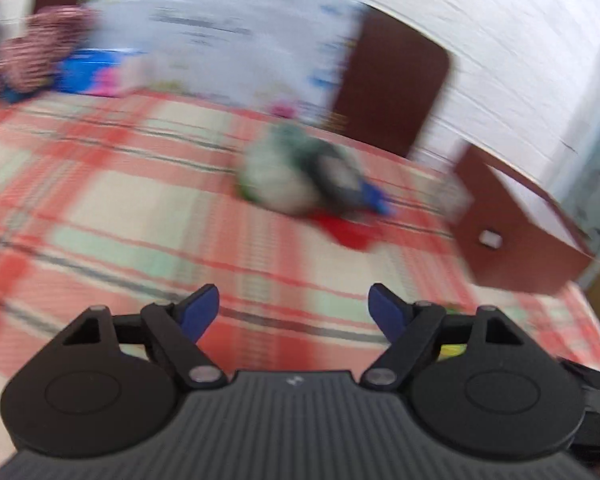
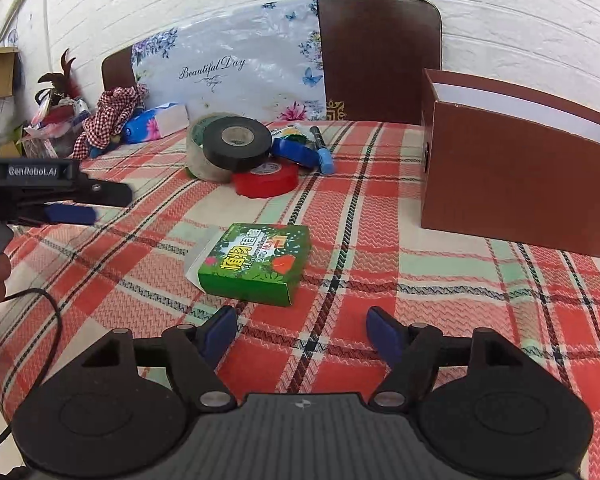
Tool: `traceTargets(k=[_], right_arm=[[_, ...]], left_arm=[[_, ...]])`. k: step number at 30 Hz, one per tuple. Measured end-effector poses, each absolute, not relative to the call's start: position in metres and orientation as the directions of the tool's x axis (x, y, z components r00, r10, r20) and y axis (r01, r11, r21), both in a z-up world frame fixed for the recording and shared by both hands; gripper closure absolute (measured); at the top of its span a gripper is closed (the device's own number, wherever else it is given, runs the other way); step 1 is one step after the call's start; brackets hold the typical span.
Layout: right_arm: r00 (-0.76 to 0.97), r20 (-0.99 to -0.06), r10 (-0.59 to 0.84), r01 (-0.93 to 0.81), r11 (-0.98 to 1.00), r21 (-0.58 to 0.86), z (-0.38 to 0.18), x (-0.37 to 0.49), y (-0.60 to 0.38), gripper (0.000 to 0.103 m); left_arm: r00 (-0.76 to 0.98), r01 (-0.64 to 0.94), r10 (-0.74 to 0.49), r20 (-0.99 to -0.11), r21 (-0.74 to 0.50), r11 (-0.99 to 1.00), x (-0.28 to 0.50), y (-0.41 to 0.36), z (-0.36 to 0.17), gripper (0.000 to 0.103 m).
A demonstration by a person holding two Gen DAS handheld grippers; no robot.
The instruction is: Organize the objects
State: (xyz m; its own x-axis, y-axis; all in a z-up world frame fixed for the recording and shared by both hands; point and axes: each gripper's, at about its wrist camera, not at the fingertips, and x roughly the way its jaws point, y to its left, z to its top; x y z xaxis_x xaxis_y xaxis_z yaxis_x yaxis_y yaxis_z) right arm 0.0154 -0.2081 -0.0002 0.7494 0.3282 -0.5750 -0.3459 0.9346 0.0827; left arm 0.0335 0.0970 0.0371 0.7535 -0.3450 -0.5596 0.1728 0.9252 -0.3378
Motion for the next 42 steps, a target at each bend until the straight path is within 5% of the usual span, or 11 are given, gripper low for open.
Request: traceTargets(k=[4, 7, 13, 19, 22, 27, 29, 32, 42], right_arm=[[0.721, -0.594, 0.358, -0.429, 0.903, 0.024, -0.002, 0.022, -0.188, 0.032], [0.709, -0.601, 0.369, -0.462, 0.887, -0.001, -0.004, 0.032, -0.177, 0.032], [0.759, -0.537, 0.368, -0.435, 0.901, 0.002, 0.005, 0.038, -0.182, 0.041], [0.931, -0.259, 0.257, -0.297, 0.946, -0.130, 0.048, 0.026, -0.211, 0.040], [0.961, -0.194, 0.196, -0.221, 0.968, -0.120, 0.065, 0.044, -0.240, 0.040], [0.972, -0.206, 0.110, -0.131, 0.987, -0.092, 0.065, 0.089, -0.281, 0.036], [0.969, -0.239, 0.066, -0.092, 0.990, -0.102, 0.058, 0.108, -0.290, 0.034], [0.969, -0.241, 0.050, -0.063, 0.997, -0.048, 0.056, 0.109, -0.302, 0.034], [0.973, -0.161, 0.166, -0.164, 0.986, 0.030, 0.048, 0.041, -0.277, 0.038]], left_arm=[[0.622, 0.249, -0.466, -0.629, -0.406, 0.879, 0.051, 0.044, 0.039, 0.024], [0.512, 0.262, -0.468, -0.720, -0.388, 0.884, 0.069, 0.014, 0.015, 0.054], [0.561, 0.305, -0.448, -0.696, -0.330, 0.893, 0.058, -0.010, 0.039, 0.065], [0.653, 0.445, -0.520, -0.551, -0.276, 0.852, 0.066, -0.051, 0.117, 0.065], [0.665, 0.513, -0.545, -0.511, -0.218, 0.830, 0.083, -0.093, 0.139, 0.065], [0.630, 0.558, -0.569, -0.529, -0.202, 0.805, 0.126, -0.153, 0.138, 0.063], [0.632, 0.546, -0.537, -0.558, -0.172, 0.820, 0.140, -0.173, 0.129, 0.052], [0.642, 0.509, -0.476, -0.601, -0.130, 0.851, 0.145, -0.183, 0.117, 0.051], [0.725, 0.496, -0.527, -0.444, -0.193, 0.846, 0.068, -0.072, 0.113, 0.040]])
